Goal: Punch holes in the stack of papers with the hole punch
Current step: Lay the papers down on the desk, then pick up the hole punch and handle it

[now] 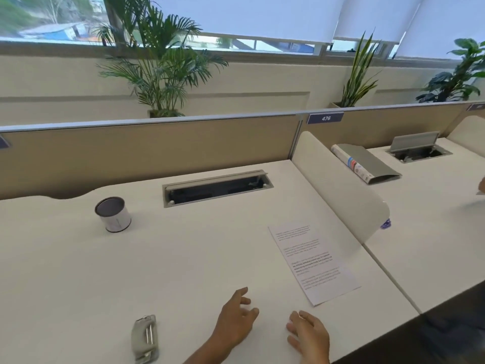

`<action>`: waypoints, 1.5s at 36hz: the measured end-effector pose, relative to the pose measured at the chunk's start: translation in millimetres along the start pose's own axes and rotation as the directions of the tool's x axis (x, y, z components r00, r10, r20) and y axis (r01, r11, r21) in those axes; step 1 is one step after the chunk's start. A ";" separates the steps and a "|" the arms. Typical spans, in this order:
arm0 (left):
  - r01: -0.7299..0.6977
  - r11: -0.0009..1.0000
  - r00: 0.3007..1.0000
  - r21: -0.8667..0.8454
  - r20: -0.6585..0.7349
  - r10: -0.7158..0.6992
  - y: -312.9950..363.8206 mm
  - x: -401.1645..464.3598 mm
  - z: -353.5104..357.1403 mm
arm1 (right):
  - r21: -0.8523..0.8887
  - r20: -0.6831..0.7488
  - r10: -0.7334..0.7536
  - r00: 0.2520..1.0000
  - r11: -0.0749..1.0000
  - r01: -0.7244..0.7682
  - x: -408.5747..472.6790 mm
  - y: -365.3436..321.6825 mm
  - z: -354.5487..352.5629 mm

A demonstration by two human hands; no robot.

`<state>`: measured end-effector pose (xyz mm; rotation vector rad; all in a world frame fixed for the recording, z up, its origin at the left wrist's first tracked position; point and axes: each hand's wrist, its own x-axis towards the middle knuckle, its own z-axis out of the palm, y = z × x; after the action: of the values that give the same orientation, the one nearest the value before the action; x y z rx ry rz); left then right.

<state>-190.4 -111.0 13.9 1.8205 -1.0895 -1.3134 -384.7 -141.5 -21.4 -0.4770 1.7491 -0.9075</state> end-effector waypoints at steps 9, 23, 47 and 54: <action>-0.062 0.996 0.961 -0.059 -0.273 0.043 -46.3 -51.5 -84.7 | -0.189 0.248 -0.110 0.963 0.969 0.159 -56.8 20.4 78.7; 0.025 0.965 0.787 -0.261 -0.590 -0.180 -126.7 -82.7 -196.6 | -0.398 0.592 -0.103 0.799 0.825 0.401 -130.0 51.4 194.1; 0.111 0.907 0.900 -0.407 -0.345 -0.265 -145.3 -86.7 -187.7 | -0.633 0.604 -0.087 0.792 0.551 0.544 -157.8 67.7 237.7; 0.103 0.910 0.897 -0.402 -0.358 -0.260 -144.8 -85.5 -189.5 | -0.624 0.594 -0.082 0.800 0.581 0.523 -162.1 65.7 239.7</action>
<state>13.8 36.0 -16.2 1.8185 -0.4147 -1.0833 -97.0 -70.3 -7.4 -1.5118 1.4797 -0.1367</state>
